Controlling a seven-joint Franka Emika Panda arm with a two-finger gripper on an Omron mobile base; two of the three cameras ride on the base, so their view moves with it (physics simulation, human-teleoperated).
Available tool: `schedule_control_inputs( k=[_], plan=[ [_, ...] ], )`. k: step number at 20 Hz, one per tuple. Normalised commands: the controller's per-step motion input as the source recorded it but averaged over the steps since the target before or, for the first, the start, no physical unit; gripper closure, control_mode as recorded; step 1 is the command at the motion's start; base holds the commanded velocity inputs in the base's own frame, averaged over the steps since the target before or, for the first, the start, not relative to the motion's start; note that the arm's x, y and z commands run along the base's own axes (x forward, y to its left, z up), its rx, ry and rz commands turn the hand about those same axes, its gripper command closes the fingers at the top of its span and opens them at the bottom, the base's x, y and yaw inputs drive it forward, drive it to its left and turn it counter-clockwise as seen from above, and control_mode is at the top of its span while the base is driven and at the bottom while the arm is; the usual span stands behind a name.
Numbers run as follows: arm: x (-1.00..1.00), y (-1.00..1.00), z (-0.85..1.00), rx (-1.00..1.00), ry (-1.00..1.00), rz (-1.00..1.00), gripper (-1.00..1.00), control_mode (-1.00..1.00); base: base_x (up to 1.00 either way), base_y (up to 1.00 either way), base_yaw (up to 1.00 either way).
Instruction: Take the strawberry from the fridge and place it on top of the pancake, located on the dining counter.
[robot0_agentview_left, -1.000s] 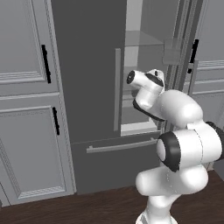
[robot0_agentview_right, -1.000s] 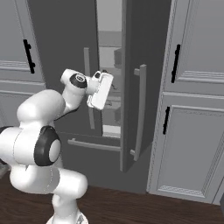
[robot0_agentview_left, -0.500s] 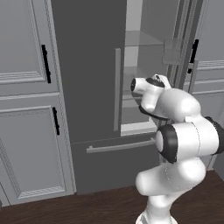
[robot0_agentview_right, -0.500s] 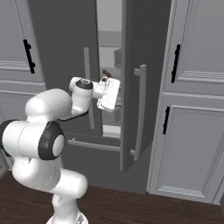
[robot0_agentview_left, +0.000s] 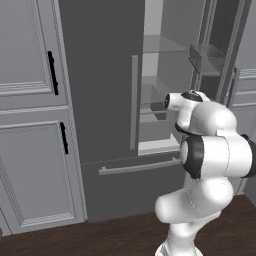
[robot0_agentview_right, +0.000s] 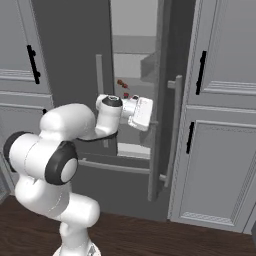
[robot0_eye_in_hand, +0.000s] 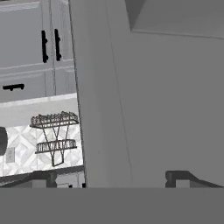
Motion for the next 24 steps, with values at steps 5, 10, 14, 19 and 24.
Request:
schedule_control_inputs(
  k=[5,10,14,19,24],
  plan=[
    [-0.23,-0.99,0.0,0.0,0.16,-0.03,-1.0,-1.0,0.0,0.0,0.0],
    [-0.17,-0.28,0.0,0.0,0.0,0.01,-1.0,-1.0,0.0,0.0,0.0],
    [-0.21,0.34,0.0,-0.01,0.01,0.06,-1.0,-1.0,0.0,0.0,0.0],
    [-0.05,0.88,0.0,0.01,-0.03,0.0,-1.0,-1.0,0.0,0.0,0.0],
    [0.0,1.0,0.0,0.13,-0.13,-0.06,-1.0,-1.0,0.0,0.0,0.0]
  ],
)
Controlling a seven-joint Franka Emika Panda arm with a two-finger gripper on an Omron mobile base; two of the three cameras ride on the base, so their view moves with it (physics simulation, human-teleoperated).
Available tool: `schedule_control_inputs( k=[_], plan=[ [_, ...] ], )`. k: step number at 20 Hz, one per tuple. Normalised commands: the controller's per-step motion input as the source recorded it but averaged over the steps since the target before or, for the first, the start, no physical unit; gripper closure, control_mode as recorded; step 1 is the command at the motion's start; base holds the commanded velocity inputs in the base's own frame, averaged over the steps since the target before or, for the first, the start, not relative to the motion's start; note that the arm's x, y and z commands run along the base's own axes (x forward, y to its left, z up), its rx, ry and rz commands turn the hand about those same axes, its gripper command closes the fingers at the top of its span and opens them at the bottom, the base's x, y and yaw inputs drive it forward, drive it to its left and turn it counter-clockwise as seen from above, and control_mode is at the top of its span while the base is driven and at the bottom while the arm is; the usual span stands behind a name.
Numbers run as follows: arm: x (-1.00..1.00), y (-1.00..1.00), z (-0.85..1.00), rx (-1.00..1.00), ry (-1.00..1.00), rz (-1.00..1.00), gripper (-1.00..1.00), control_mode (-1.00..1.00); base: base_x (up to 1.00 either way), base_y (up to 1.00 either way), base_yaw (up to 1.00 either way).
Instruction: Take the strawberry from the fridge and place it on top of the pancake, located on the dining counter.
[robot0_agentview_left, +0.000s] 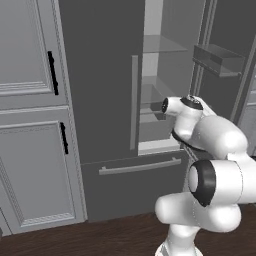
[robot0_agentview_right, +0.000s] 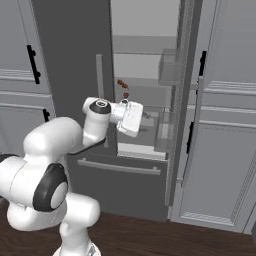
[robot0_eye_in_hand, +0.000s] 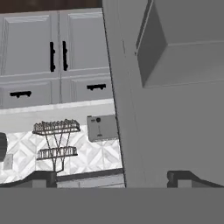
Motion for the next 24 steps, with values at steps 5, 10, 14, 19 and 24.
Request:
schedule_control_inputs(
  k=[5,10,14,19,24],
  plan=[
    [0.0,1.0,-0.02,0.38,-0.24,-0.23,-1.0,-1.0,0.0,0.0,0.0],
    [0.0,0.98,-0.25,0.58,-0.24,-0.28,-1.0,-1.0,0.0,0.0,0.0],
    [0.0,0.65,-0.49,0.72,-0.17,-0.35,-1.0,-1.0,0.0,0.0,0.0],
    [0.0,0.47,-0.12,0.59,-0.37,-0.48,-1.0,-1.0,0.0,0.0,0.0],
    [0.0,0.6,0.04,0.25,-0.53,-0.59,-1.0,-1.0,0.0,0.0,0.0]
  ],
)
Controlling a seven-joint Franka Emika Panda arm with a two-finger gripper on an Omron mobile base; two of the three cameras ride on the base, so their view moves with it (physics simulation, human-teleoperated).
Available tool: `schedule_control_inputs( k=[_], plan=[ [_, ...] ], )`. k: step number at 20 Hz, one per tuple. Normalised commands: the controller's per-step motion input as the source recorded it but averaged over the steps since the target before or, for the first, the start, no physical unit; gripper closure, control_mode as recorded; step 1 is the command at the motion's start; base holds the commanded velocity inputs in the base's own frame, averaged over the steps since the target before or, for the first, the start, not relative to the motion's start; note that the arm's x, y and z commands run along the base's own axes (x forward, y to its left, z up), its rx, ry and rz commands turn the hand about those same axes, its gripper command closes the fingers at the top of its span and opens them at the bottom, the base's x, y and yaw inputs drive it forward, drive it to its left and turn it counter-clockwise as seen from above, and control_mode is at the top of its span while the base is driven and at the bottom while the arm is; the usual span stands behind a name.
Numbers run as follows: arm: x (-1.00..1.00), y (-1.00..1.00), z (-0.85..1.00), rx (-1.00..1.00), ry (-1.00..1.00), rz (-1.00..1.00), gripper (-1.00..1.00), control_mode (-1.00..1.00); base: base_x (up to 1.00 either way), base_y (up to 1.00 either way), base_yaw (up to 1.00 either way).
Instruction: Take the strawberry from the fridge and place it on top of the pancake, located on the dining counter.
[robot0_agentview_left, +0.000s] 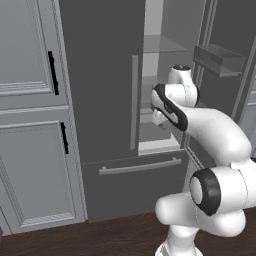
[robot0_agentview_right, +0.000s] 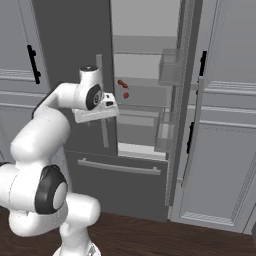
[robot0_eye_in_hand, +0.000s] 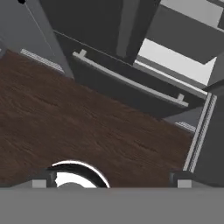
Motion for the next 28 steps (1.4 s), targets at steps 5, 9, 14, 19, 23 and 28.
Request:
schedule_control_inputs(
  k=[5,9,14,19,23,28],
  plan=[
    [-0.07,0.45,0.21,0.01,-0.39,-0.53,-1.0,-1.0,0.0,0.0,0.0],
    [0.34,0.51,0.63,0.15,-0.39,-0.26,-1.0,-1.0,0.0,0.0,0.0],
    [0.34,0.48,0.62,0.31,-0.3,-0.03,-1.0,-1.0,0.0,0.0,0.0],
    [0.23,0.0,0.3,0.11,-0.11,0.0,-1.0,-1.0,0.0,0.0,0.0],
    [0.32,0.0,0.4,-0.06,0.0,-0.11,-1.0,-1.0,0.0,0.0,0.0],
    [0.5,0.0,0.38,-0.19,0.16,-0.15,-1.0,-1.0,0.0,0.0,0.0]
  ],
)
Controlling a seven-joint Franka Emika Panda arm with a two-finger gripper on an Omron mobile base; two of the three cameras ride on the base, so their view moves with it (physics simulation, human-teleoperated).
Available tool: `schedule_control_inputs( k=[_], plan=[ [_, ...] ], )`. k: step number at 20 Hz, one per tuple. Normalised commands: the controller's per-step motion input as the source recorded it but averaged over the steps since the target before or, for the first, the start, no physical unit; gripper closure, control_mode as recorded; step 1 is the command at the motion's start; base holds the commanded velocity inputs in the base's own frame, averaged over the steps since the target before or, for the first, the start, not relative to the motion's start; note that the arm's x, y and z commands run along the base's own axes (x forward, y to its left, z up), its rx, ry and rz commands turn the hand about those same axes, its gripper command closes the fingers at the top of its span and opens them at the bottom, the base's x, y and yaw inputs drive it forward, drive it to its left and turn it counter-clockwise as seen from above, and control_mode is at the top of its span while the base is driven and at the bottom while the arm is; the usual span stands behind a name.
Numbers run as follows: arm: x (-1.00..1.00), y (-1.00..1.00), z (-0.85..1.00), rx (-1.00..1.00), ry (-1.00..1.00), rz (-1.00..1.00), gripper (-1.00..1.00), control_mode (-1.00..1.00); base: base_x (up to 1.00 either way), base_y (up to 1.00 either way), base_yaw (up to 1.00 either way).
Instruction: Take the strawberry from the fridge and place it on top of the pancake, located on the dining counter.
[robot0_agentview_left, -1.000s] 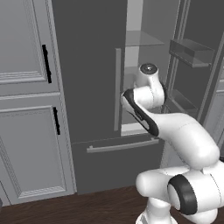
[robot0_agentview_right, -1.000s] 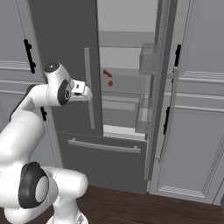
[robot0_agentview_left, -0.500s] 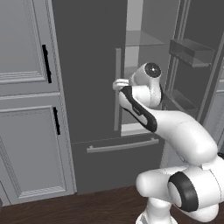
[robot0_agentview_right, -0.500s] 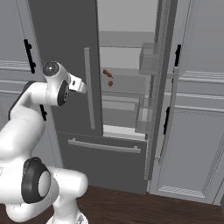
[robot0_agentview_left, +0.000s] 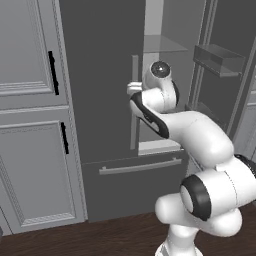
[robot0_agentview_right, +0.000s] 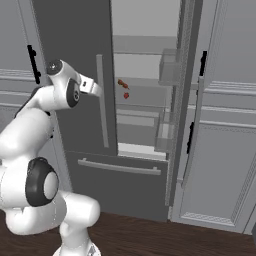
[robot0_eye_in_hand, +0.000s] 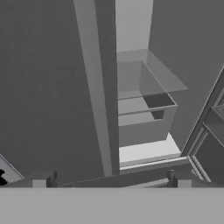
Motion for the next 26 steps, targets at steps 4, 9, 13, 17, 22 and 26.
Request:
schedule_control_inputs(
  k=[4,9,13,17,22,26],
  plan=[
    [0.64,-0.12,-0.07,-0.03,0.01,-0.11,-1.0,-1.0,0.0,0.0,0.0],
    [0.63,-0.04,-0.09,0.06,-0.1,0.01,-1.0,-1.0,0.0,0.0,0.0],
    [0.27,-0.12,-0.09,0.08,-0.23,0.12,-1.0,-1.0,0.0,0.0,0.0],
    [0.25,-0.01,-0.08,-0.01,-0.09,0.17,-1.0,-1.0,0.0,0.0,0.0],
    [0.31,0.01,0.0,-0.06,0.01,0.08,-1.0,-1.0,0.0,0.0,0.0],
    [0.3,0.0,0.0,-0.11,0.11,0.0,-1.0,-1.0,0.0,0.0,0.0]
  ],
)
